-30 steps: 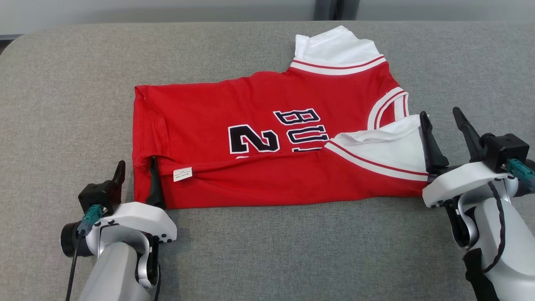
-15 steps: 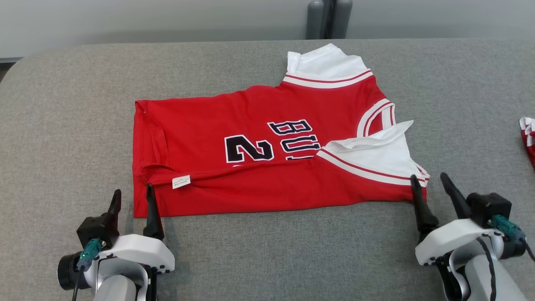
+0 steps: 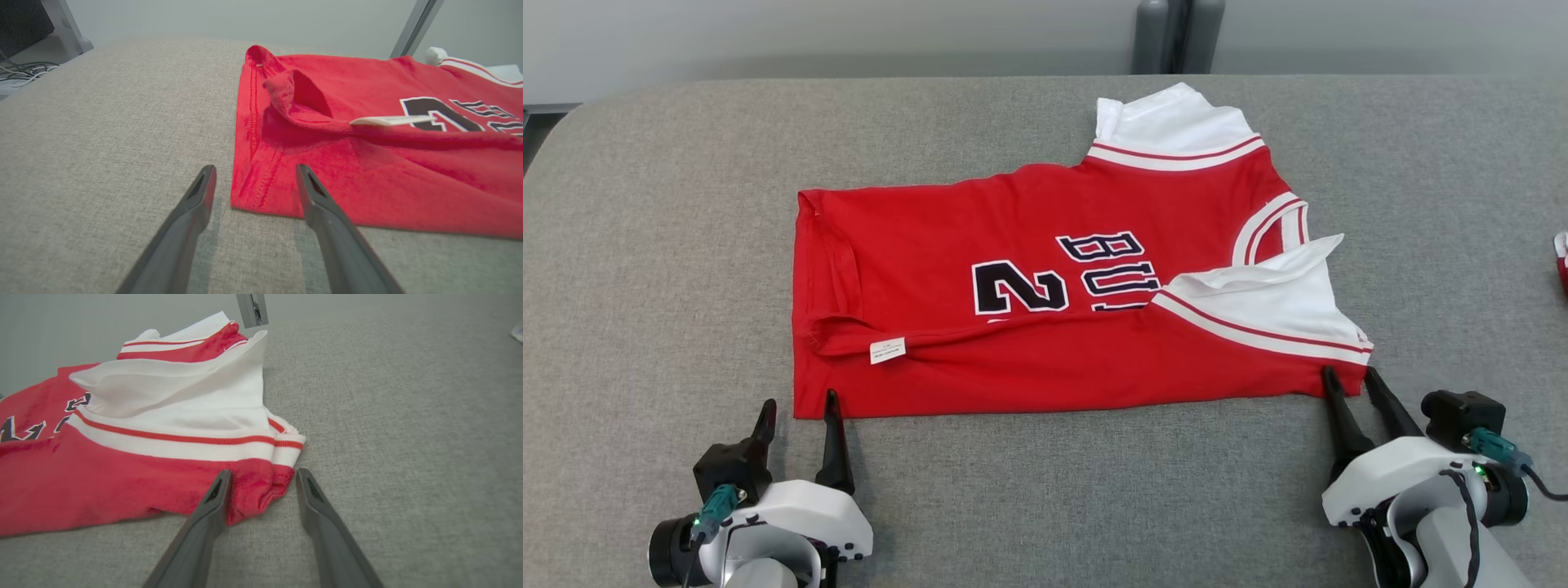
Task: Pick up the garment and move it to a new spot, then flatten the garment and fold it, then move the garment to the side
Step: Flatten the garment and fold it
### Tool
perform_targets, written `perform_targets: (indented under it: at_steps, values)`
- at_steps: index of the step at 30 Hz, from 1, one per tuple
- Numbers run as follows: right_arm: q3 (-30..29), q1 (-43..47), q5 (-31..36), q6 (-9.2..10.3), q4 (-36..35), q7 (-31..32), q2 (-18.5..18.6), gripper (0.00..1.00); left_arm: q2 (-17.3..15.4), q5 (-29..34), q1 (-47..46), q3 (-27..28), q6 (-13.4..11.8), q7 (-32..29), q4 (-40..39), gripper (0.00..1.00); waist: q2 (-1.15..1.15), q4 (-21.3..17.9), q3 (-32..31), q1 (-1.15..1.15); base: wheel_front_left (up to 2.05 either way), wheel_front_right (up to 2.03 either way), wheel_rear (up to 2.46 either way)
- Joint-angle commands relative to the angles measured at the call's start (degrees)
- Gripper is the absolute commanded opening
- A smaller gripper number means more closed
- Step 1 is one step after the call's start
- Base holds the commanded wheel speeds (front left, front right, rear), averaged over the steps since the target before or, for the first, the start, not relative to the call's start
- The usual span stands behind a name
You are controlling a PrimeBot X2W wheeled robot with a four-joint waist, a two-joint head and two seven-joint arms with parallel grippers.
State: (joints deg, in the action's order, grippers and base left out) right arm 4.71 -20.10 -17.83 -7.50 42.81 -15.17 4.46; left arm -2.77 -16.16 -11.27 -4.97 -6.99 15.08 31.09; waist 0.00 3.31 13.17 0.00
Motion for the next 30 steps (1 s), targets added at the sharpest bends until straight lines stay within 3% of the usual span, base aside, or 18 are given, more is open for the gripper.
perform_targets:
  at_steps: [1, 2, 3, 4, 18, 20, 25, 30]
  values:
    - [0.28, -0.43, -0.66, 0.02, 1.06, 0.09, 0.08, 0.50, -0.28, 0.28, -1.13, 0.12, 0.35, 0.08, 0.35, 1.00, 0.00, 0.21, 0.30, 0.00, 0.00, 0.00, 0.00]
    - [0.57, -0.78, -0.70, 0.02, 1.70, 0.12, 0.07, 0.40, -0.28, 0.43, -1.21, 0.13, 0.43, 0.08, 0.63, 1.00, 0.00, 0.27, 0.43, 0.00, 0.00, 0.00, 0.00]
    - [0.81, -1.08, -0.79, 0.02, 2.14, 0.13, 0.07, 0.04, -0.27, 0.46, -1.27, 0.23, 0.31, 0.08, 0.95, 1.00, 0.00, 0.28, 0.56, 0.00, 0.00, 0.00, 0.00]
    - [0.92, -1.35, -0.97, 0.03, 2.38, 0.13, 0.10, 0.00, -0.27, 0.58, -1.36, 0.28, 0.28, 0.07, 1.36, 1.00, 0.00, 0.27, 0.67, 0.00, 0.00, 0.00, 0.00]
    - [2.06, -2.45, -1.95, 0.03, -2.68, 0.04, 0.73, 0.00, -0.20, -1.77, -4.10, 1.50, 1.61, -0.06, 7.85, 0.97, 0.00, -1.47, 2.33, 0.00, 0.00, 0.00, 0.00]
    - [2.15, -2.48, -2.05, 0.02, -3.21, 0.04, 0.69, 0.00, -0.14, -2.24, -4.80, 1.14, 2.34, -0.16, 9.64, 0.00, 0.00, -1.64, 2.54, 0.00, 0.00, 0.00, 0.00]
    - [1.60, -2.77, -2.43, 0.02, -4.61, 0.04, 0.76, 0.00, -0.16, -3.38, -6.10, 0.46, 3.44, -0.23, 11.49, 0.00, 0.00, -1.52, 2.59, 0.00, 0.00, 0.00, 0.00]
    - [-0.58, -2.86, -2.51, 0.02, -6.53, 0.04, 0.70, 0.00, -0.26, -3.08, -6.69, 1.01, 4.05, 0.04, 8.08, 0.00, 0.00, -0.98, 1.46, 0.00, 0.00, 0.00, 0.00]
